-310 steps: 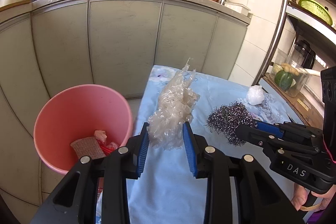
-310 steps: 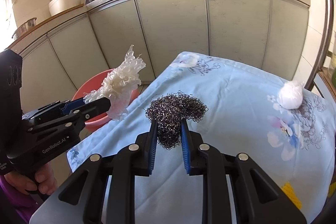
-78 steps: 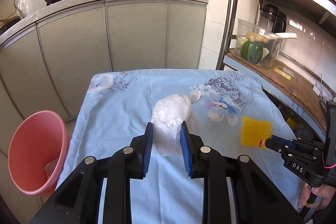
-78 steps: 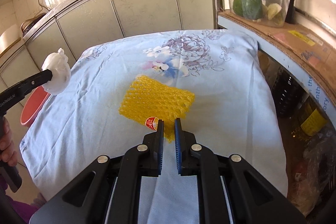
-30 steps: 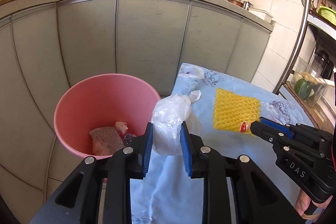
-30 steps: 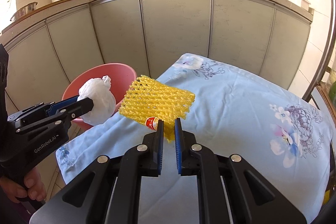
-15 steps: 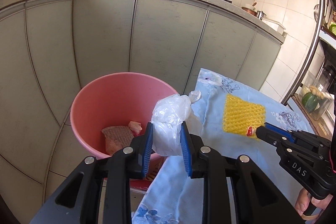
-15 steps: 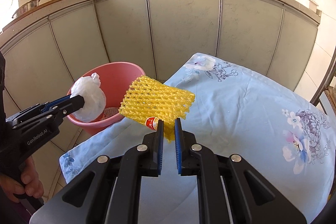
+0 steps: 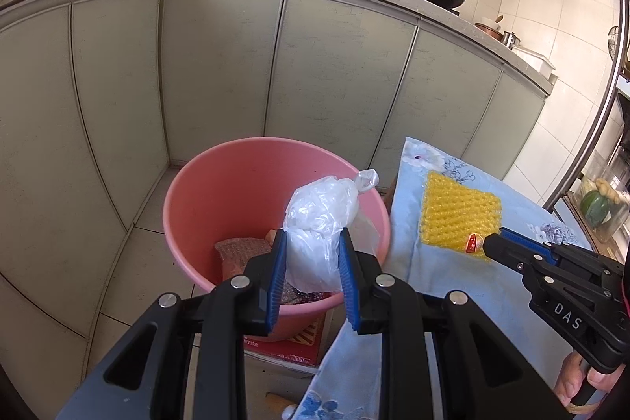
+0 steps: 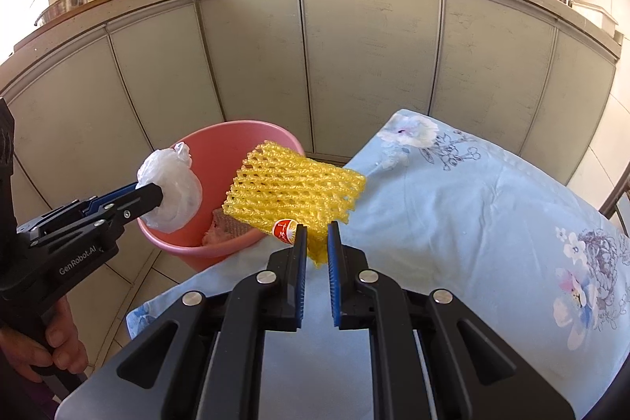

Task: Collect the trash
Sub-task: 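Carry the white plastic bag and yellow foam net over the pink bucket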

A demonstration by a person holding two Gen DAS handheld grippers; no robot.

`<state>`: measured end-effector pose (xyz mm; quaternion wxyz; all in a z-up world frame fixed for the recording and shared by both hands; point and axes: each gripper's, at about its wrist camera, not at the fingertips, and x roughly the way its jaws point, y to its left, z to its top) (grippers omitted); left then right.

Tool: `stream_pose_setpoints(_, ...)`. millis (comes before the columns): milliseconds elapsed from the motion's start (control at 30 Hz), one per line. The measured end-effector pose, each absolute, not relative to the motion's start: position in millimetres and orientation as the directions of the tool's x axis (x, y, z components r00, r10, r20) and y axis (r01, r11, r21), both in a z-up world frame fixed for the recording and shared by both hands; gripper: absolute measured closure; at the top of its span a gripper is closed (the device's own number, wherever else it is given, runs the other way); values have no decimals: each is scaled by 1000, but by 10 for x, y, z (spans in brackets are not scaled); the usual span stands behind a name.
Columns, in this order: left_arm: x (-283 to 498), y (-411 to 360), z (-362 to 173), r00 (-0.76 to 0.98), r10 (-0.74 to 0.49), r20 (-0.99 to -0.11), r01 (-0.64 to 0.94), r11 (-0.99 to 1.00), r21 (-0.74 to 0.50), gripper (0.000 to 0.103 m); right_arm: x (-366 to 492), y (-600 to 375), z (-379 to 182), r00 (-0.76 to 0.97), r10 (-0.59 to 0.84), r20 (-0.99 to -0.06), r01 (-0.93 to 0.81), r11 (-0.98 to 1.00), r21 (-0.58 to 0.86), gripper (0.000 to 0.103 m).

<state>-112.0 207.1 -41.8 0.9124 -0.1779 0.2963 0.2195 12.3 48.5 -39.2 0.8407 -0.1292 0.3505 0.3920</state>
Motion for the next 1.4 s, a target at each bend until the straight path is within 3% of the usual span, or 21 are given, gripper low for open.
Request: stream_pose_setpoints(1400,-964,2582,-721,645,375,-665,-603,785,-141,78,76,1599,-711,353,536,-767,-846,534,-17,93)
